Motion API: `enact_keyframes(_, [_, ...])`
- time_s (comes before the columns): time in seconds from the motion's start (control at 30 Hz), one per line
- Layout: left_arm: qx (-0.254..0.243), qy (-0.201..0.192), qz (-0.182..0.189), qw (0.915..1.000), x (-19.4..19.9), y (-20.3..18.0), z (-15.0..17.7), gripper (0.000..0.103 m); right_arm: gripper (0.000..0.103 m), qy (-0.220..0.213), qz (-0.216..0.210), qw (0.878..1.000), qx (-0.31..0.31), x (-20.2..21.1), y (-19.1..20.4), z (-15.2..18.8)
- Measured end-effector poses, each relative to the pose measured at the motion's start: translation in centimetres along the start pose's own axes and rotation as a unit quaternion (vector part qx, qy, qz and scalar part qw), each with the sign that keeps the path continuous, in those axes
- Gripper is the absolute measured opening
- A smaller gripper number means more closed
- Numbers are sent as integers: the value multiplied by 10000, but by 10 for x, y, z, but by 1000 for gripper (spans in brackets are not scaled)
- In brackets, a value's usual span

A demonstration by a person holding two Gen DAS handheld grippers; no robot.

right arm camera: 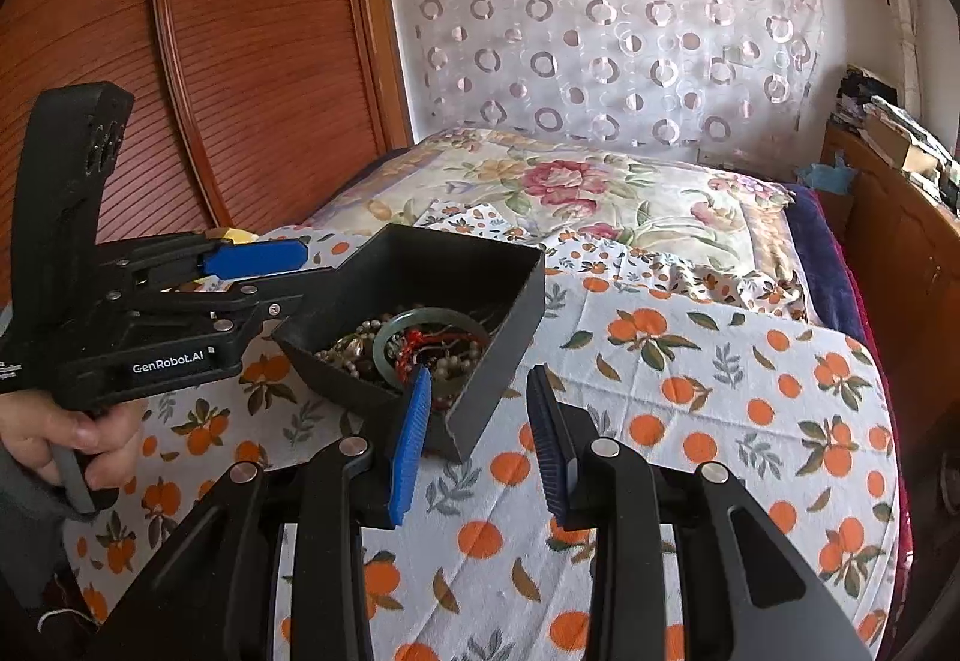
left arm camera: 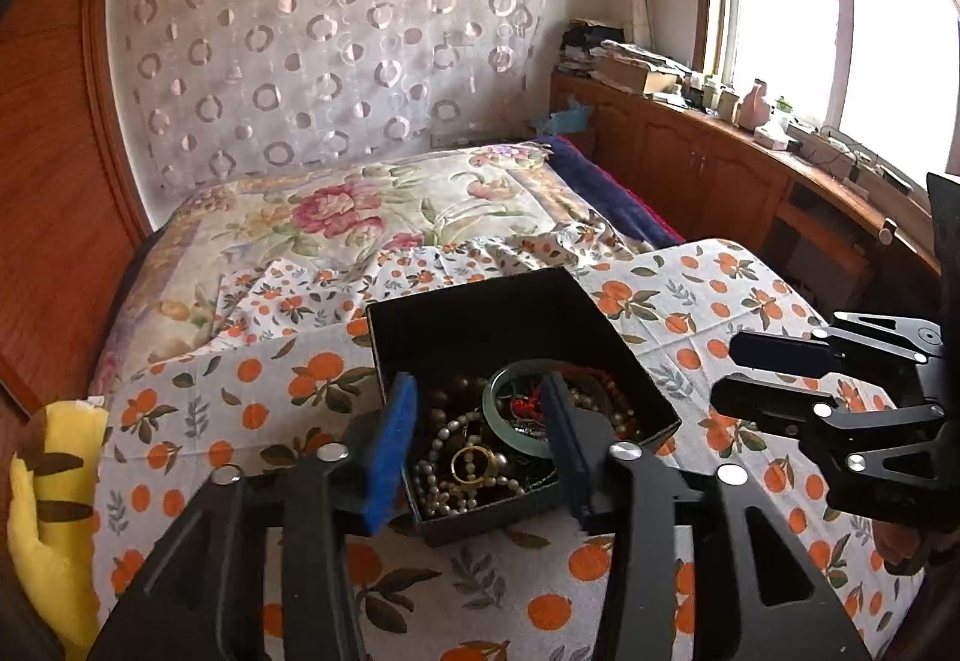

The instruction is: Organize jewelry

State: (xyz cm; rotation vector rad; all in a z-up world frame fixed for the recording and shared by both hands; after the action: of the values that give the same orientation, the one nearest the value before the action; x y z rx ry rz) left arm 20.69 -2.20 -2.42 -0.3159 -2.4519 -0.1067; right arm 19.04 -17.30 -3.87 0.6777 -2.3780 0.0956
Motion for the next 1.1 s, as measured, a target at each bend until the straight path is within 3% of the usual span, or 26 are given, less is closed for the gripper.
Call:
enact_keyframes(0.27, [165, -115, -157, 9997, 18, 6, 16, 75, 37, -124, 52, 9997, -226, 19, 5, 17])
enact_keyframes(0.37, [221, -179, -296, 9992, 32, 7, 26, 89, 54, -231, 122, 9993, -265, 29, 8, 23])
enact_keyframes(0.5, [300, -338, -530, 9976, 55, 8, 41, 95, 73, -425, 253, 9982, -325, 46, 15, 30])
enact_keyframes(0.7, [484, -503, -656, 9954, 91, 10, 59, 95, 98, -844, 489, 9944, -403, 79, 29, 40])
enact_keyframes(1.1, [562, -505, -847, 9935, 122, 6, 84, 95, 100, -1230, 774, 9879, -534, 112, 44, 54])
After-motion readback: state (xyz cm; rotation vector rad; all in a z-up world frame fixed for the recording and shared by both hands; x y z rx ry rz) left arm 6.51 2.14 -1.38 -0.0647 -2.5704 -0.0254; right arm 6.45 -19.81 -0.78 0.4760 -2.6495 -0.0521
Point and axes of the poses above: each gripper's, at about its wrist camera, not at the fingertips, and x roughly against the way its jaws point, y to its left, z to its underside, the point moved 1 cm from there along -x, roughly the way its jaws point, and after that the axes turned 1 degree about -y, right-handed, at the moved point
